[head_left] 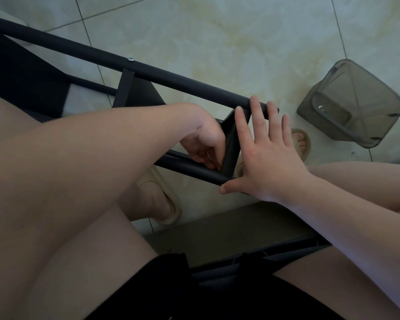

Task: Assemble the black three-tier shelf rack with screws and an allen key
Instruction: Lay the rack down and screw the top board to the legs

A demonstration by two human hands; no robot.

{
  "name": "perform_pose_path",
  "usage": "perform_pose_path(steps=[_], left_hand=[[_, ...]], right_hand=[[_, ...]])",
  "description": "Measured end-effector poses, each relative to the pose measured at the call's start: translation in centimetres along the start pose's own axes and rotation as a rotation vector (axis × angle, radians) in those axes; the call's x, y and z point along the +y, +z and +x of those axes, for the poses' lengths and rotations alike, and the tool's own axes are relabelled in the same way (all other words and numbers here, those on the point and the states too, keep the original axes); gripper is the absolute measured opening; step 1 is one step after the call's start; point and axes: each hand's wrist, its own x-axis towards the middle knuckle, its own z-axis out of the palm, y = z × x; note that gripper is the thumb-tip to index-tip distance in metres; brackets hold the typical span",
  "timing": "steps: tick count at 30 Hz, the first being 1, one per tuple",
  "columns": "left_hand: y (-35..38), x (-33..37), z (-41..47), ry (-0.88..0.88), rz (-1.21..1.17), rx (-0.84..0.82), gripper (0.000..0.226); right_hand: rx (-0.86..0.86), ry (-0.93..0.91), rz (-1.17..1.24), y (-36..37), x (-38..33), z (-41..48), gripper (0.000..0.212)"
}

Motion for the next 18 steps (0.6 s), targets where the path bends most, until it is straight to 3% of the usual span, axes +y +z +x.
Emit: perform_pose_path(steps=[7,18], left_hand=[[0.11,-0.34,0.18,0.021,0.036,0.027,0.008],[0.10,-0.28,0.22,0.008,0.022,0.021,0.016]], right_hand=[[0.001,-0.006,0.005,-0.10,-0.01,-0.07,0.153],[0.008,-0.005,0.005,-0.01,-0.06,-0.05,0.153]])
